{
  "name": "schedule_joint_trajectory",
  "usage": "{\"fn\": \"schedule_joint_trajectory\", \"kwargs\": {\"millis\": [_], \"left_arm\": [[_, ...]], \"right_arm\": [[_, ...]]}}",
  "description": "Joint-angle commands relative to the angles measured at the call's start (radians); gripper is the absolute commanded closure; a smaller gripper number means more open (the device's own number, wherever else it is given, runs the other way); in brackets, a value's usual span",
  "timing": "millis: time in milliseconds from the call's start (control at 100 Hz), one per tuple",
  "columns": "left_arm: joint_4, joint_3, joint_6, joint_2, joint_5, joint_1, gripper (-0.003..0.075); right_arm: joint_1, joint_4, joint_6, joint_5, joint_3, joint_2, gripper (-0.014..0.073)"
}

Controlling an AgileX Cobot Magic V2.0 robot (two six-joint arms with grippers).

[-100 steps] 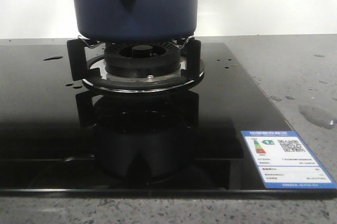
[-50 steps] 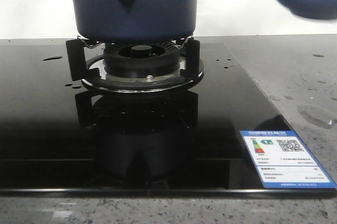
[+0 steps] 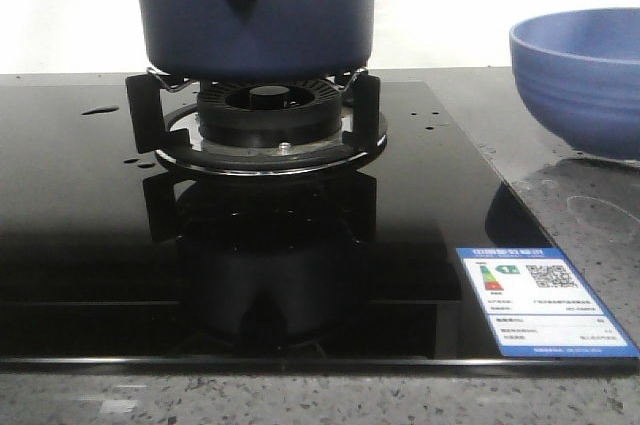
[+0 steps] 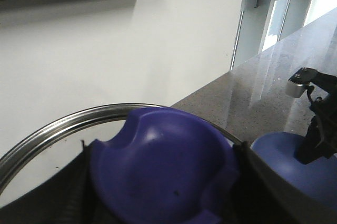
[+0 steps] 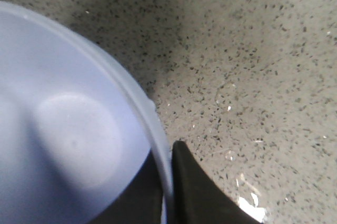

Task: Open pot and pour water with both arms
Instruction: 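Lower the bowl back onto the counter with the right gripper, then open the right gripper and release the bowl rim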

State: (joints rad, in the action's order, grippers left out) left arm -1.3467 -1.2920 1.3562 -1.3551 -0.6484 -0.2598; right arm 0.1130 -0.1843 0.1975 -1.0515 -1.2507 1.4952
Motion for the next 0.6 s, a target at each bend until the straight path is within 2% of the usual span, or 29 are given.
{"fn": "schedule_joint_trajectory", "kwargs": {"millis": [0, 440, 510, 590], "left_arm": [[-0.08, -0.044, 0.002, 0.035, 0.024, -0.008, 0.0374], [-0.08, -0.044, 0.002, 0.035, 0.024, -0.008, 0.0374], [-0.08, -0.044, 0.002, 0.035, 0.024, -0.008, 0.0374], [-0.08, -0.044, 0.002, 0.035, 0.022, -0.008, 0.0374]], "right_arm": [[0.006, -0.011, -0.001, 0.039, -0.022, -0.015, 0.064], [0.006, -0.007, 0.002, 0.043, -0.015, 0.009, 0.0632], [0.006, -0.005, 0.006, 0.04, -0.017, 0.009, 0.0575], [0.006, 0.0, 0.006, 0.026, -0.029, 0.009, 0.041]]}}
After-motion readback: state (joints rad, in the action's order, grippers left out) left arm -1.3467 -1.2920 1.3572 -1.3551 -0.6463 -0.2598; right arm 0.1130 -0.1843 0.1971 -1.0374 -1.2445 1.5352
